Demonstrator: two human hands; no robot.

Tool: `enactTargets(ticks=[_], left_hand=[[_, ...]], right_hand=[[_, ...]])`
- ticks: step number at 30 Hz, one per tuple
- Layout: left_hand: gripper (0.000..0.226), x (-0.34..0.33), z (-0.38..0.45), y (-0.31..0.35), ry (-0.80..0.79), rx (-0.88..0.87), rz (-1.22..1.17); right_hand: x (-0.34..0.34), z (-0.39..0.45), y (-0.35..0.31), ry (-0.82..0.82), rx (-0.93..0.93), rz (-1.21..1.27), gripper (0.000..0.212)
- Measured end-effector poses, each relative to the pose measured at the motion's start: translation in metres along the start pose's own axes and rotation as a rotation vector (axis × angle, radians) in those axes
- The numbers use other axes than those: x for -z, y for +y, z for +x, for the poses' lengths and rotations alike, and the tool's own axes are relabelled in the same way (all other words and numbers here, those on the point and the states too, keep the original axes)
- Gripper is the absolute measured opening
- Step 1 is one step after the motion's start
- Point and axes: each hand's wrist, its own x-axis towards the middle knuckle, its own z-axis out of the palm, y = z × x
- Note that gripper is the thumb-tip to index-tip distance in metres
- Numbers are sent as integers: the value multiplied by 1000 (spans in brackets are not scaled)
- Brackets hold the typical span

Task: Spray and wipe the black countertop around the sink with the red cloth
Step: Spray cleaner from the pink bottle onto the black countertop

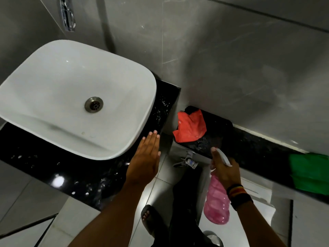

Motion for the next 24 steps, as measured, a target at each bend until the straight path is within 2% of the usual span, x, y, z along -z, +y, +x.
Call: enactTargets(ticks=[3,6,12,14,16,20,24], left_hand=[[58,0,0,0,-8,8,-1],[58,0,0,1,-14,8,-13],[59,2,1,1,-9,13,-10],[59,2,1,2,-5,10,-11],[59,2,1,2,-4,10,-19],[59,2,1,1,-2,8,-35],[59,2,0,0,6,-3,-55]], right_hand=[[-3,-7,-4,-11,4,129,48],[-7,-10,-6,-9,-17,137,40],[-18,-14,-7,-43,-78,185,42],[-22,-19,-6,-43,-97,194,27],[-25,-24,-4,-32,-46,183,20],[-33,-34,5,-57,-55,124,42],[-31,-34,4,51,-66,190,37]])
